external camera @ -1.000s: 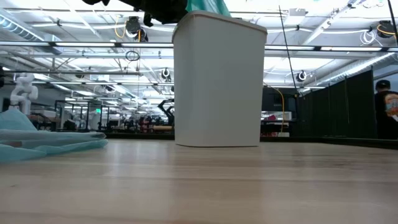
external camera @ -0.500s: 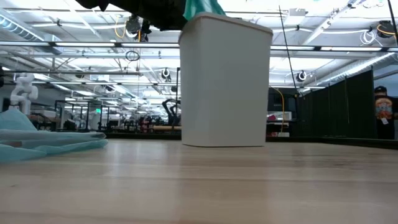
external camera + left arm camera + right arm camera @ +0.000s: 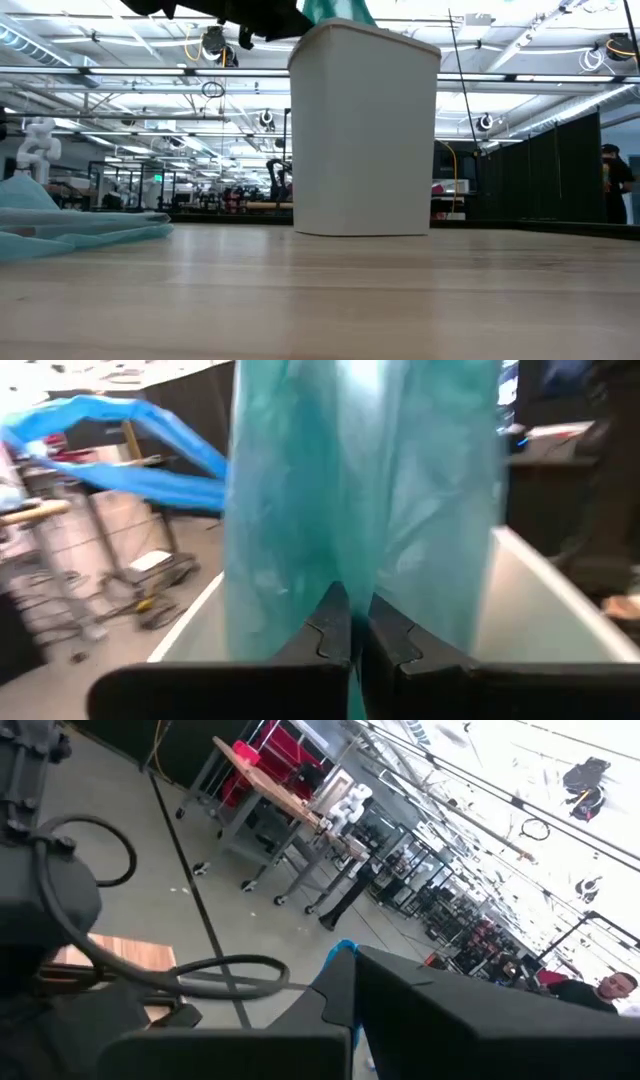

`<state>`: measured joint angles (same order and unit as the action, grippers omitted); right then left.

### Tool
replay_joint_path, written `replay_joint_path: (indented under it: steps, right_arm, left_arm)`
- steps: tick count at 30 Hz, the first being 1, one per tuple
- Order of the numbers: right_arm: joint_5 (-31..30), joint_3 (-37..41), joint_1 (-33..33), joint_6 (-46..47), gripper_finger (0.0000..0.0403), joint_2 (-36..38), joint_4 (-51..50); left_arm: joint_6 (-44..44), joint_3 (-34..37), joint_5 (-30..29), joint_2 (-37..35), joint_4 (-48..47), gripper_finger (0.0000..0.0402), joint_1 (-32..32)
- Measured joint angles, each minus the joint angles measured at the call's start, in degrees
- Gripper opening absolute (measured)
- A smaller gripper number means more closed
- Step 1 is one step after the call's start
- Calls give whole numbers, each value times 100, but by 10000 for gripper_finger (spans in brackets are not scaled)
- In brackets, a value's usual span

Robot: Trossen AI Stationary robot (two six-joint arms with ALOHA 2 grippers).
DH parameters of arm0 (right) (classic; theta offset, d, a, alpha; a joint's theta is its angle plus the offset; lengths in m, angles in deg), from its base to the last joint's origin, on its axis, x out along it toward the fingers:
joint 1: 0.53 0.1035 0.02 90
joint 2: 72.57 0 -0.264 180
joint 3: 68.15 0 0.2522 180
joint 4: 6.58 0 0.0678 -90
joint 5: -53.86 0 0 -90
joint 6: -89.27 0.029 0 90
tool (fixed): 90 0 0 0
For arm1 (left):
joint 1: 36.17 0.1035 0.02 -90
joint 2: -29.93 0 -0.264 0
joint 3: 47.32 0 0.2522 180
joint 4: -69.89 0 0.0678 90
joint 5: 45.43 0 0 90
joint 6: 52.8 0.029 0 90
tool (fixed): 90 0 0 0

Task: Place trash/remove bag and relplace
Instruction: Close the trash bag

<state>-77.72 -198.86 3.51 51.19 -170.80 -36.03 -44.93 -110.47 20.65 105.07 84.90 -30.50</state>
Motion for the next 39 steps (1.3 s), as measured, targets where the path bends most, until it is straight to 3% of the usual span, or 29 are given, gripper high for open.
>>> replay_joint_path:
  steps: [6, 13, 19, 26, 39]
  right_arm:
    - [-26, 0, -78, 30, 0, -1, -99]
    - [-29, 0, -195, 231, 0, -2, -369]
    - [-28, 0, -214, 308, 0, -2, -356]
    - [58, 0, -84, 551, 0, -3, -191]
    - [446, 2, -57, 731, 0, -86, 100]
  left_arm:
    - [-161, -11, 584, -29, 35, 69, -22]
    - [-406, -11, 435, -29, 6, 148, -57]
    - [-857, -11, 294, -29, 82, 189, -54]
    - [-1201, -13, 78, -29, 468, 213, 79]
    - [-1197, -480, 527, 590, 824, 204, 103]
